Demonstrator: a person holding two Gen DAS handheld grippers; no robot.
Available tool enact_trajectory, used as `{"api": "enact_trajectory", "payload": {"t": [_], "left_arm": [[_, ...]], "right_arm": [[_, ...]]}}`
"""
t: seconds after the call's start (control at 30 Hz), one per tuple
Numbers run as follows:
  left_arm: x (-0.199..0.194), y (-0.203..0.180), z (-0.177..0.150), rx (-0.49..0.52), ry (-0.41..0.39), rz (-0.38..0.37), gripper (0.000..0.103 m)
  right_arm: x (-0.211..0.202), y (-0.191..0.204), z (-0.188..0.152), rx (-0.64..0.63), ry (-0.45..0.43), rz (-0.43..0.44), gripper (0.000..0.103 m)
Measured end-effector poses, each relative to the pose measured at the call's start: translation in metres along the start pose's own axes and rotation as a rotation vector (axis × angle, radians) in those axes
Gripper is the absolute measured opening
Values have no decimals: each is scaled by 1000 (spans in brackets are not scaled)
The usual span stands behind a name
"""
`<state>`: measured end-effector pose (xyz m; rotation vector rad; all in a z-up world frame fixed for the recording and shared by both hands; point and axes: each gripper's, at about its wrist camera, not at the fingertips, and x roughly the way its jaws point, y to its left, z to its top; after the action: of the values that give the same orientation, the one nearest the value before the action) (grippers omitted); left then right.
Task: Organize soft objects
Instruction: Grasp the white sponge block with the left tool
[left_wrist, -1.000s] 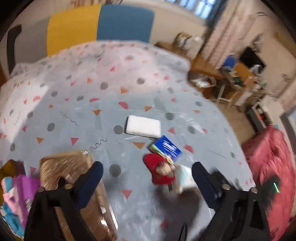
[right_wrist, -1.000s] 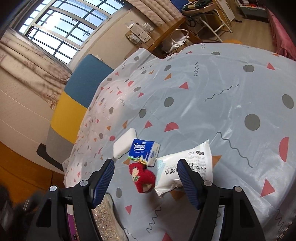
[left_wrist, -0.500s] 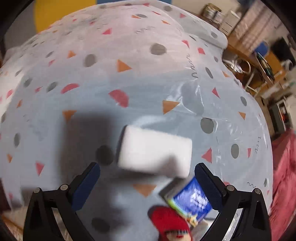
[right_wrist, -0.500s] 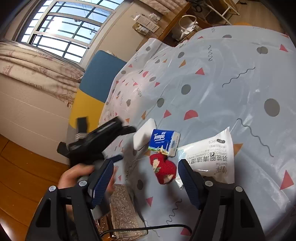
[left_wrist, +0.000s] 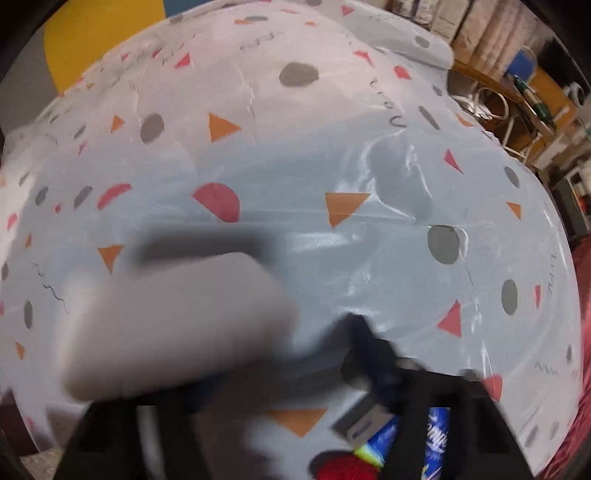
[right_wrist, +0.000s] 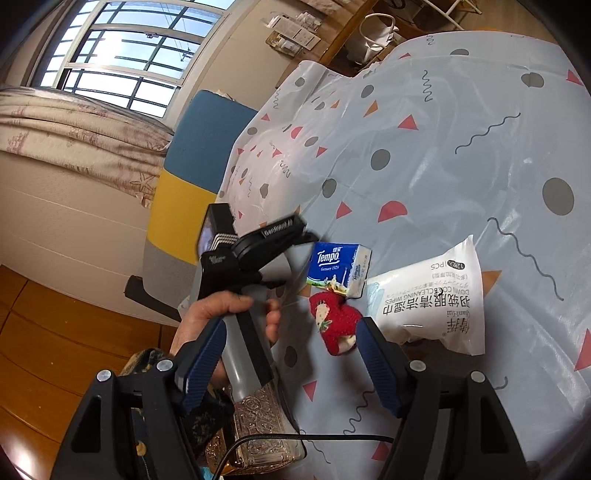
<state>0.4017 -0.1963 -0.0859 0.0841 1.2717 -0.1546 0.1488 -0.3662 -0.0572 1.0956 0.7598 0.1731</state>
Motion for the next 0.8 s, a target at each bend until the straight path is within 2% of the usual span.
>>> {"api": "enact_trajectory", "payload": {"t": [0.03, 0.07, 0.1, 0.13, 0.2, 0.33, 0.37, 0.43, 0.47, 0.5, 0.57, 0.63, 0.7, 0.8], "left_arm": [[-2, 4, -1, -12, 8, -13, 46], [-8, 10, -4, -25, 22, -41, 31], [-11, 11, -6, -15, 30, -45, 24], [-17, 12, -11, 14, 42, -44, 24], [-29, 14, -21, 49, 65, -87, 18], [-55, 13, -38, 122, 103, -153, 18], [-63, 13, -42, 140, 121, -171, 20], [-82, 13, -48, 156, 112, -173, 37], [-93, 14, -51, 167, 131, -229, 52], [-101, 17, -52, 161, 150, -269, 61], [-128, 25, -51, 135, 112, -277, 66], [-147, 31, -40, 140, 61, -280, 76], [-163, 35, -25, 127, -3, -210, 81], [-164, 55, -6, 115, -35, -67, 83]], "right_arm": [[0, 0, 0, -2, 1, -2, 74], [0, 1, 0, -5, 1, -3, 74], [0, 1, 0, -8, 0, -5, 74], [-1, 1, 0, -10, -1, -9, 74], [-1, 1, -1, -11, -2, -18, 74], [0, -1, 0, -4, -1, -32, 74], [0, -2, 0, -2, -1, -34, 74], [-1, -2, 0, -2, -3, -40, 74], [-1, -2, 0, -1, -3, -42, 74], [-1, -3, 0, -1, -1, -44, 74], [0, -4, 0, 4, 6, -46, 74], [1, -5, 0, 13, 15, -50, 74], [1, -6, -1, 15, 18, -44, 74], [0, -5, -1, 9, 13, -43, 74]]}}
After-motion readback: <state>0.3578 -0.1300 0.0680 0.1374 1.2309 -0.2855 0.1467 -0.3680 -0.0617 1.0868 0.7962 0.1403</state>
